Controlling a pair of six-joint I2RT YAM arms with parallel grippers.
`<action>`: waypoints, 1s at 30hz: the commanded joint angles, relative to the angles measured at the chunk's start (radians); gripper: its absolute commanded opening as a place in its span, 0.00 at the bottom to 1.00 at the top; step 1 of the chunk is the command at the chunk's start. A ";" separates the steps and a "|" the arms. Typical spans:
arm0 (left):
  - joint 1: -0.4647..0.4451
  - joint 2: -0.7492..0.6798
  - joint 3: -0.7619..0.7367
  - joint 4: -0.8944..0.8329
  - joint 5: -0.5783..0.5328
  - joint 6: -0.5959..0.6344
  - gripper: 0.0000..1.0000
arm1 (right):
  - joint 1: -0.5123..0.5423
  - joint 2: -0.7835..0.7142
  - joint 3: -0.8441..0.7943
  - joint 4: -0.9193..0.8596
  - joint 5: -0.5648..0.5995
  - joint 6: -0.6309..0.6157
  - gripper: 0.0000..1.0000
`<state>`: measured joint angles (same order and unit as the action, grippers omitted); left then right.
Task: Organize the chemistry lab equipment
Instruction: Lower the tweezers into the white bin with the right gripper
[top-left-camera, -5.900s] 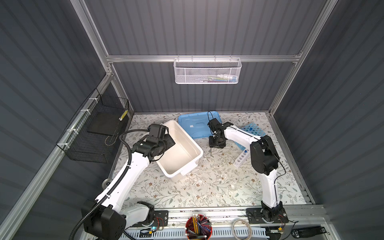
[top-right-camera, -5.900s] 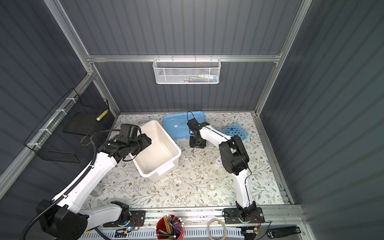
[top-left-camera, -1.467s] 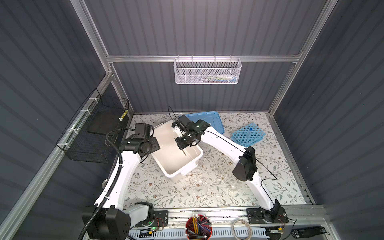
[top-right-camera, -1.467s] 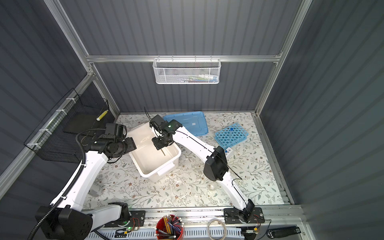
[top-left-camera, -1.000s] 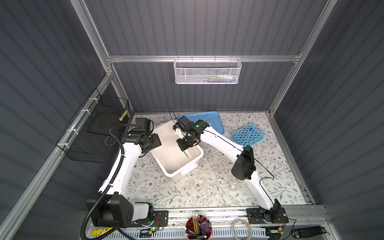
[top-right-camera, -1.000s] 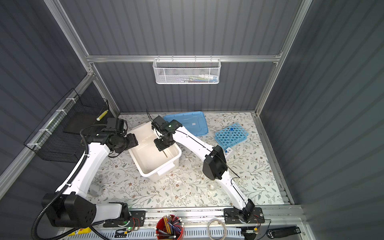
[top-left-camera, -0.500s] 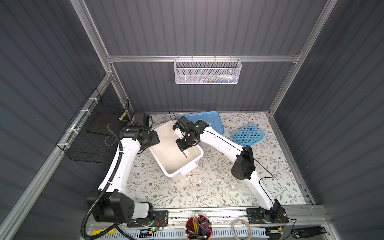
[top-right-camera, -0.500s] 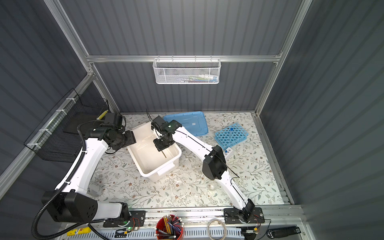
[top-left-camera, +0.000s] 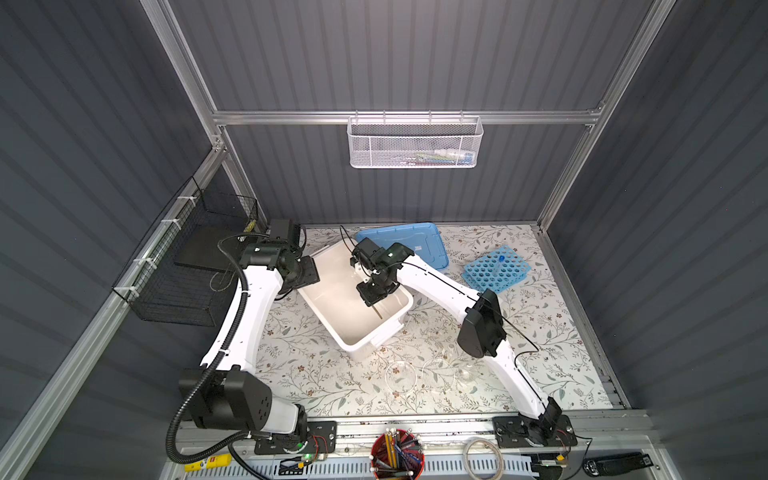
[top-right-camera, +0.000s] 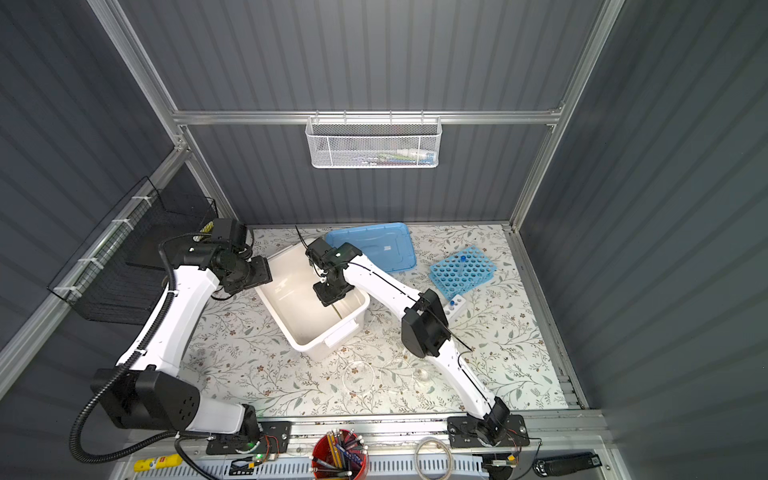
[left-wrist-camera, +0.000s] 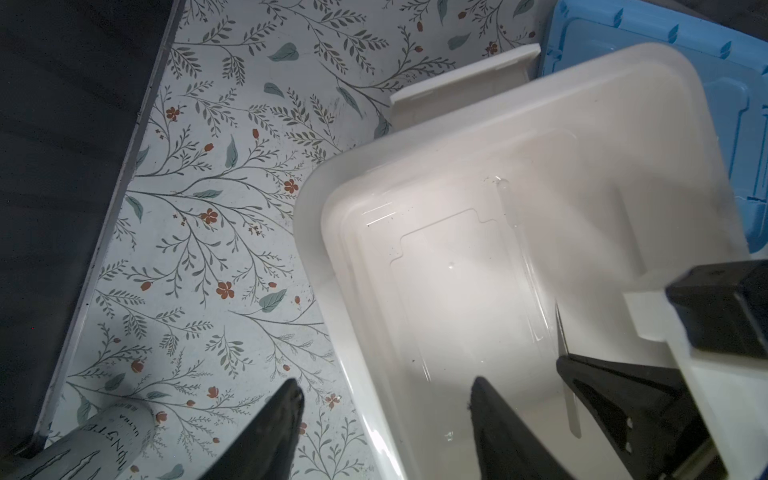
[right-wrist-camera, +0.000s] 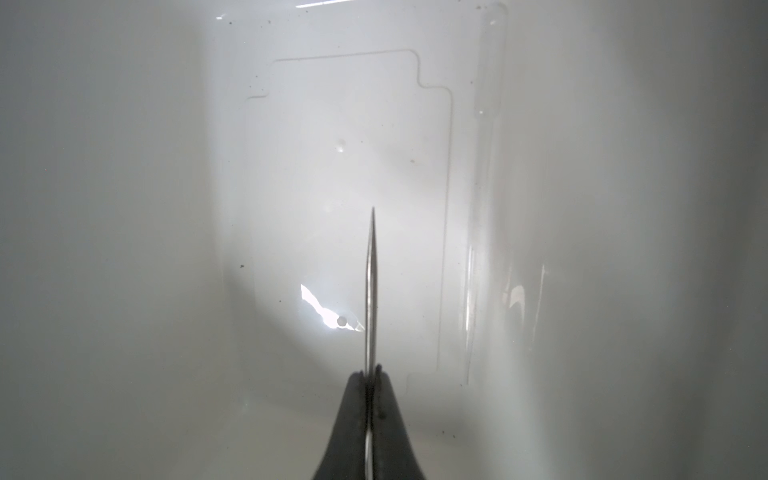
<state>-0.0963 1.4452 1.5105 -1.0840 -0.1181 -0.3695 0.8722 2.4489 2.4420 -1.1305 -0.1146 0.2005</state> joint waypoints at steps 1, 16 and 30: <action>0.006 0.005 0.022 -0.016 0.026 0.024 0.67 | -0.014 0.007 0.015 -0.053 0.073 -0.022 0.00; 0.006 0.022 0.030 0.002 0.107 0.012 0.65 | -0.093 -0.015 0.036 -0.100 0.113 -0.077 0.00; 0.006 0.080 0.096 0.009 0.100 0.031 0.65 | -0.060 0.044 0.079 -0.017 0.000 -0.171 0.00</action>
<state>-0.0963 1.5204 1.5768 -1.0760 -0.0280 -0.3576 0.8001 2.4542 2.5198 -1.1637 -0.0921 0.0742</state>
